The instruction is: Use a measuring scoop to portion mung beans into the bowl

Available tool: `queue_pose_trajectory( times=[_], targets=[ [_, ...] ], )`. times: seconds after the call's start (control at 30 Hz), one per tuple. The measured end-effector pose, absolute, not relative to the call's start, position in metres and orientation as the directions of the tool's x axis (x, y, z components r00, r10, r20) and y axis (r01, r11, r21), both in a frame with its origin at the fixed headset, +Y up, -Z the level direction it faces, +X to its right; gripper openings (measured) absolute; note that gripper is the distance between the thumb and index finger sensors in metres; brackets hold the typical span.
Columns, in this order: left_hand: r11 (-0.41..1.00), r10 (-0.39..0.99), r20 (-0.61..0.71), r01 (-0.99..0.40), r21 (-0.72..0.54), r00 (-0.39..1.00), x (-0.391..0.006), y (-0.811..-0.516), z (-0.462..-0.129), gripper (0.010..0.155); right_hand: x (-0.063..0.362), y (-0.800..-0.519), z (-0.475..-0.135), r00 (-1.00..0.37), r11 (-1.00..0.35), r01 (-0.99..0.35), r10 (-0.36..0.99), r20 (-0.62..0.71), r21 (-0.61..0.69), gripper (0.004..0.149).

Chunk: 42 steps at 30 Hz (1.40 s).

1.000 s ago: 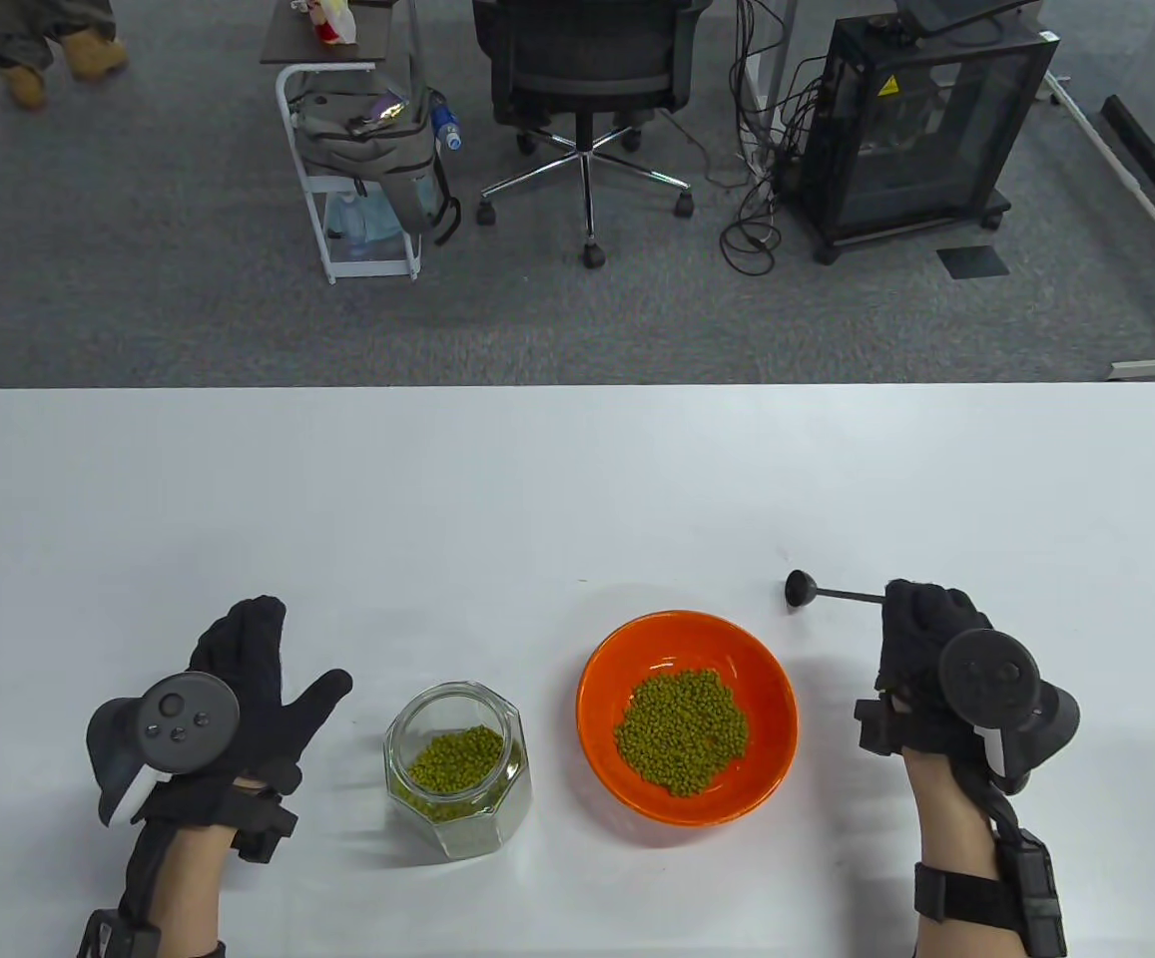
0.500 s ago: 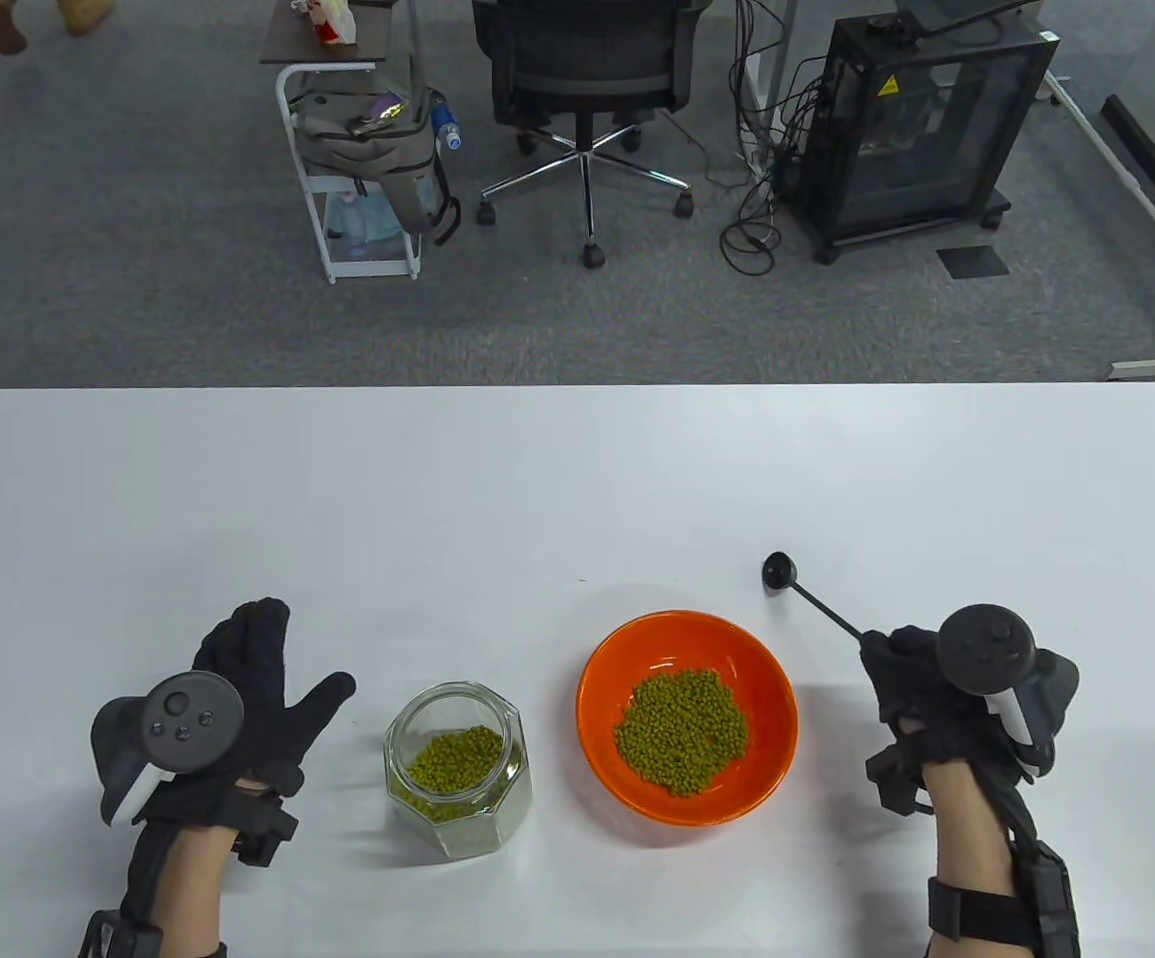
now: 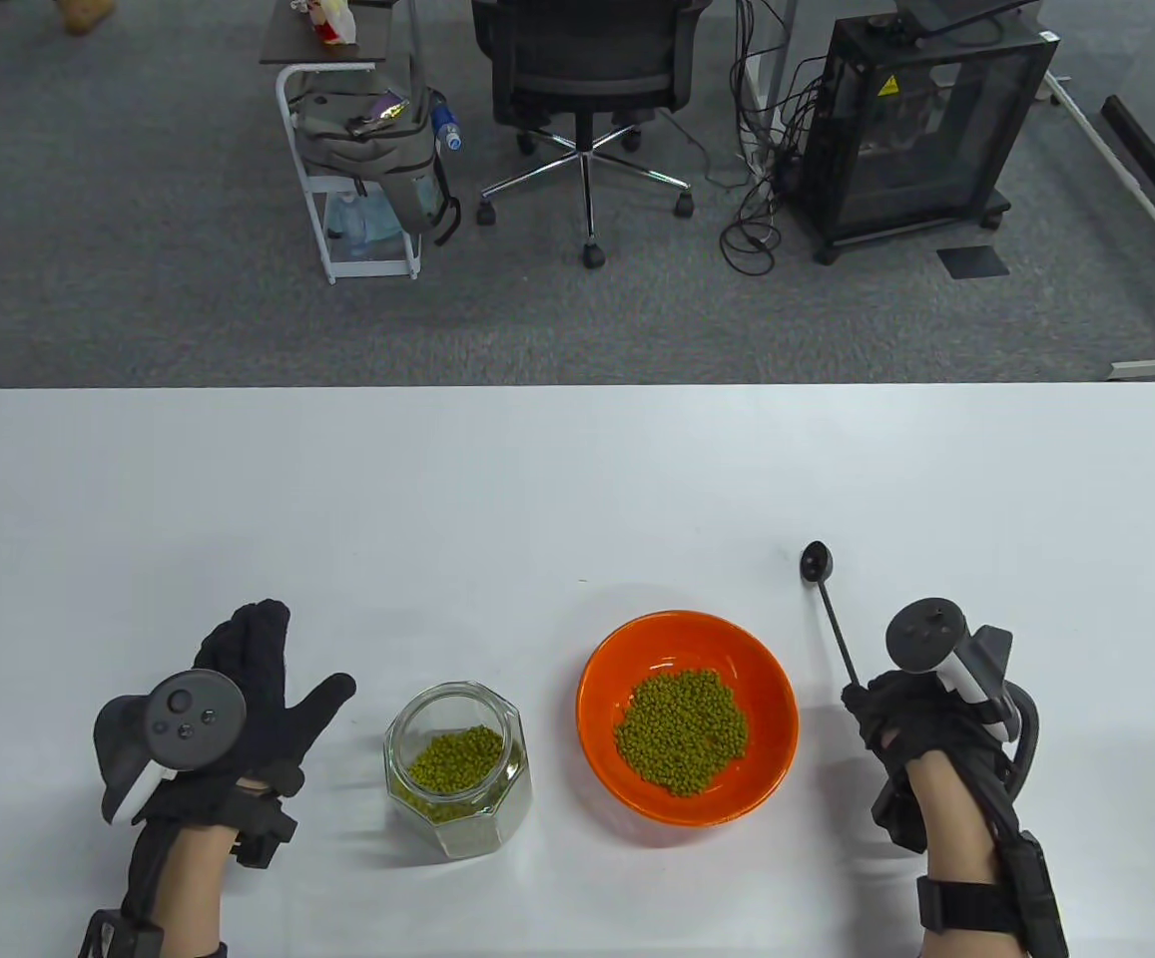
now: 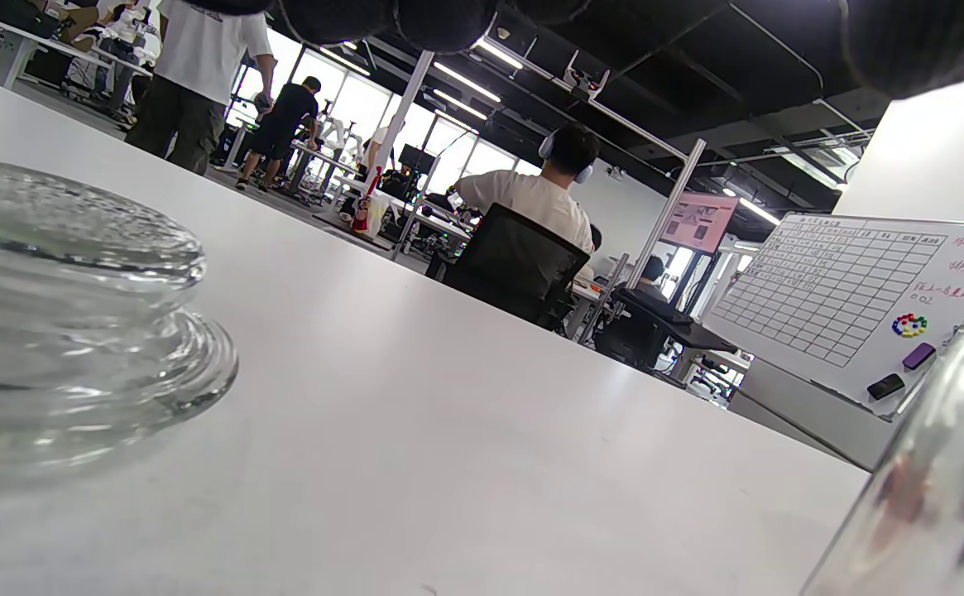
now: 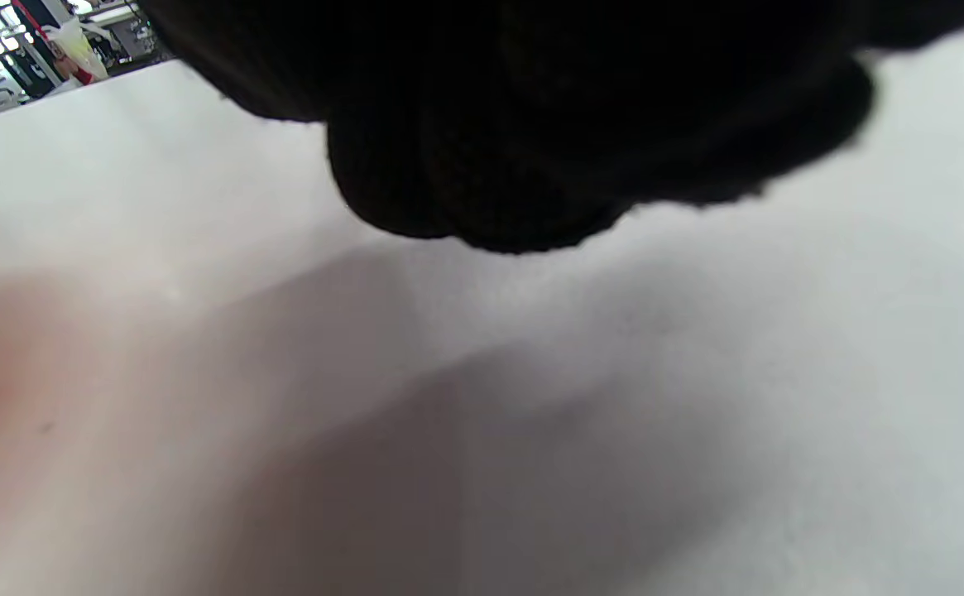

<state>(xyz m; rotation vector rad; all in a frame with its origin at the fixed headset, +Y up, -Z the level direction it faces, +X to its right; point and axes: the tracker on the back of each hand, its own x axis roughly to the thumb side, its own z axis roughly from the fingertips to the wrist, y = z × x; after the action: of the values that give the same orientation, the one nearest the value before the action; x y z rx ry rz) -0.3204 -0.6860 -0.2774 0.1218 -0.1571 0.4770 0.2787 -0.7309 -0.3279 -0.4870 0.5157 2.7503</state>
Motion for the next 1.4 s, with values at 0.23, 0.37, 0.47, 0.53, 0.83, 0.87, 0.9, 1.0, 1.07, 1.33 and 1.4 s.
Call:
queue_pose_trajectory(
  times=[0.23, 0.37, 0.47, 0.53, 0.83, 0.87, 0.9, 1.0, 1.07, 1.33, 1.4],
  targets=[
    [0.884, 0.444, 0.177, -0.462, 0.077, 0.878, -0.320, -0.686, -0.278, 0.100, 0.269, -0.743, -0.333, -0.922, -0.884, -0.287, 0.150, -0.356, 0.370, 0.044],
    [0.884, 0.443, 0.177, -0.461, 0.076, 0.879, -0.320, -0.686, -0.278, 0.100, 0.267, -0.744, -0.333, -0.929, -0.887, -0.266, 0.132, -0.346, 0.377, 0.044],
    [0.885, 0.443, 0.177, -0.460, 0.072, 0.879, -0.320, -0.687, -0.278, 0.100, 0.265, -0.745, -0.334, -0.932, -0.891, -0.245, 0.109, -0.345, 0.382, 0.044],
    [0.885, 0.442, 0.177, -0.460, 0.070, 0.879, -0.320, -0.687, -0.278, 0.100, 0.264, -0.747, -0.334, -0.934, -0.888, -0.241, 0.104, -0.341, 0.391, 0.044],
    [0.890, 0.437, 0.173, -0.453, 0.062, 0.883, -0.319, -0.687, -0.279, 0.100, 0.261, -0.751, -0.335, -0.937, -0.892, -0.200, 0.052, -0.347, 0.405, 0.044],
    [0.890, 0.437, 0.173, -0.452, 0.060, 0.883, -0.319, -0.687, -0.279, 0.100, 0.260, -0.751, -0.335, -0.936, -0.896, -0.191, 0.043, -0.350, 0.401, 0.044],
    [0.891, 0.436, 0.173, -0.451, 0.058, 0.883, -0.319, -0.687, -0.279, 0.100, 0.259, -0.752, -0.336, -0.936, -0.898, -0.183, 0.036, -0.349, 0.401, 0.044],
    [0.892, 0.434, 0.173, -0.449, 0.056, 0.884, -0.318, -0.687, -0.279, 0.100, 0.256, -0.753, -0.337, -0.938, -0.902, -0.146, -0.004, -0.345, 0.407, 0.044],
    [0.893, 0.433, 0.173, -0.448, 0.054, 0.885, -0.318, -0.688, -0.279, 0.100, 0.255, -0.753, -0.337, -0.938, -0.900, -0.134, -0.021, -0.347, 0.415, 0.044],
    [0.898, 0.428, 0.166, -0.439, 0.035, 0.888, -0.317, -0.689, -0.279, 0.099, 0.255, -0.754, -0.337, -0.931, -0.893, -0.106, -0.066, -0.359, 0.438, 0.045],
    [0.899, 0.428, 0.163, -0.438, 0.029, 0.889, -0.316, -0.690, -0.279, 0.099, 0.257, -0.755, -0.337, -0.928, -0.887, -0.118, -0.062, -0.367, 0.447, 0.046]
  ],
)
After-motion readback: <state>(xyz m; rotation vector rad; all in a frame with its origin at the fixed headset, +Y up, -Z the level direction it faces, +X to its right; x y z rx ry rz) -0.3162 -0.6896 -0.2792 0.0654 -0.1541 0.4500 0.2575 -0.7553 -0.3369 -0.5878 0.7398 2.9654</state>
